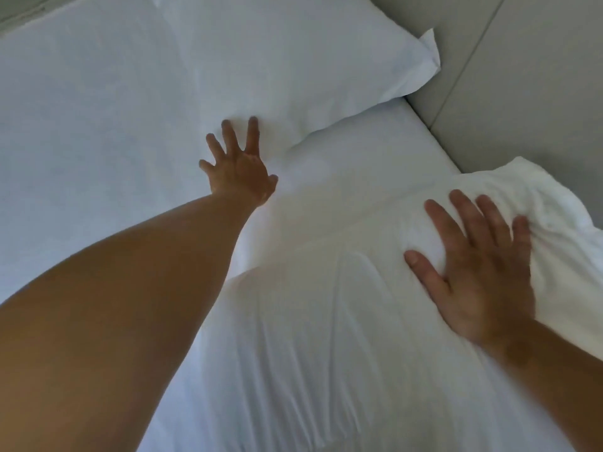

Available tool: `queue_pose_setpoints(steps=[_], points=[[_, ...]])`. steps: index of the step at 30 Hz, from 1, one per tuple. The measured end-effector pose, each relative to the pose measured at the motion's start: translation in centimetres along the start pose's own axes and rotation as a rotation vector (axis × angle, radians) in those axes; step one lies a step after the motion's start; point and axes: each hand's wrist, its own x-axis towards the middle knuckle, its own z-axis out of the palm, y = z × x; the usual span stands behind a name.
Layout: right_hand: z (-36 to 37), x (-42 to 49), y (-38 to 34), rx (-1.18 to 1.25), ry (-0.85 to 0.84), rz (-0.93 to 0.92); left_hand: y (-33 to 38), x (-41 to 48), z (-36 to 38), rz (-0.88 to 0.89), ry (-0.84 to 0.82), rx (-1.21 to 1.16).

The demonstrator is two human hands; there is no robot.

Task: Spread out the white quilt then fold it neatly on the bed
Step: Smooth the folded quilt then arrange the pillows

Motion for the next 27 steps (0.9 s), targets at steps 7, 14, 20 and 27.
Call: queue_pose_setpoints(steps=[7, 14, 20, 27], points=[[0.3, -0.4, -0.1, -0.034, -0.007, 0.018, 1.7, 5.9, 0.8, -0.006, 0.068, -0.098], [0.6, -0.2, 0.4, -0.029, -0.061, 0.038, 1.7, 4.9, -5.8, 0.163, 0.169, -0.239], [-1.9, -0.2, -0.2, 0.0, -0.186, 0.059, 0.7, -3.4, -16.2, 0.46, 0.388, -0.459], [-12.6, 2.5, -6.8, 1.083, -0.034, 0.56, -2.2, -20.0, -16.9, 0.469, 0.273, -0.667]])
